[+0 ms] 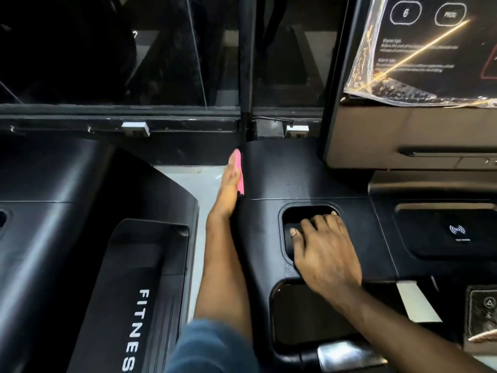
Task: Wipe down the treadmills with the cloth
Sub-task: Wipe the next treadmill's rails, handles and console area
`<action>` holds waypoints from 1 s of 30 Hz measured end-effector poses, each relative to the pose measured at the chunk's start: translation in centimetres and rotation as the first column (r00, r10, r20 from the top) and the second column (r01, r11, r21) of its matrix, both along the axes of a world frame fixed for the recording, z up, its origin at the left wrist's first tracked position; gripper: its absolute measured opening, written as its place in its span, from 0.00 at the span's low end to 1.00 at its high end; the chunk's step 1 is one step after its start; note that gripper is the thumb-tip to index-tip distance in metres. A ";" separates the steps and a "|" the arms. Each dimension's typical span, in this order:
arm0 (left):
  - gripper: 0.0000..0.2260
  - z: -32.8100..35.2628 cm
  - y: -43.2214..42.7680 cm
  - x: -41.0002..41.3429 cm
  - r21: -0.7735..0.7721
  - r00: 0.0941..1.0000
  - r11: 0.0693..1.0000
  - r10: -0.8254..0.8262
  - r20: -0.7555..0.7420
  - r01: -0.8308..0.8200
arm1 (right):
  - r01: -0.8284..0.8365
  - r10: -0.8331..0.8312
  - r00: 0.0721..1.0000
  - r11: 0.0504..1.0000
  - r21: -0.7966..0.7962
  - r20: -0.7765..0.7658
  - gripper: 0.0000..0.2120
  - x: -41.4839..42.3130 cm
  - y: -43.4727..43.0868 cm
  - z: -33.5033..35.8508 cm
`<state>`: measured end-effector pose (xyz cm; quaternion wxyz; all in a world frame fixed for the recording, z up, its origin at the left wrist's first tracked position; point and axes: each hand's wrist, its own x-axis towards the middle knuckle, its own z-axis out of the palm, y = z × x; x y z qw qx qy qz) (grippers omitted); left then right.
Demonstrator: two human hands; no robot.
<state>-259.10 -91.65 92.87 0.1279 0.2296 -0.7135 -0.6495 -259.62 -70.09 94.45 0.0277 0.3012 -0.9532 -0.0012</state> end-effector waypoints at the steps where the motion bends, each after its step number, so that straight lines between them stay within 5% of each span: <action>1: 0.22 -1.1 0.3 1.1 -0.122 1.000 0.992 -0.007 0.001 0.008 | 0.004 -0.004 1.000 1.000 -0.006 -0.004 0.21 0.0 0.0 0.0; 4: 0.20 -2.8 4.3 6.8 -0.354 0.989 0.933 -0.010 0.149 0.063 | 0.000 0.000 1.000 1.000 -0.010 -0.005 0.21 0.3 0.1 0.0; 8: 0.21 -1.9 8.2 9.7 -0.440 0.976 0.897 0.069 0.206 0.029 | -0.009 0.009 1.000 1.000 -0.003 -0.013 0.21 0.2 0.0 -0.1; 13: 0.21 -2.0 3.3 0.2 -0.535 0.945 0.844 0.144 0.293 0.037 | -0.022 0.022 1.000 1.000 -0.011 -0.004 0.19 0.1 -0.1 -0.1; 20: 0.20 1.2 -2.5 -10.7 -0.461 0.900 0.874 0.070 0.430 0.152 | -0.020 0.019 1.000 0.998 -0.060 -0.016 0.19 0.2 0.2 0.0; 30: 0.21 -1.6 8.8 8.1 -0.586 0.948 0.802 0.084 0.307 0.118 | -0.006 0.005 1.000 0.999 -0.042 -0.031 0.22 0.3 0.0 0.0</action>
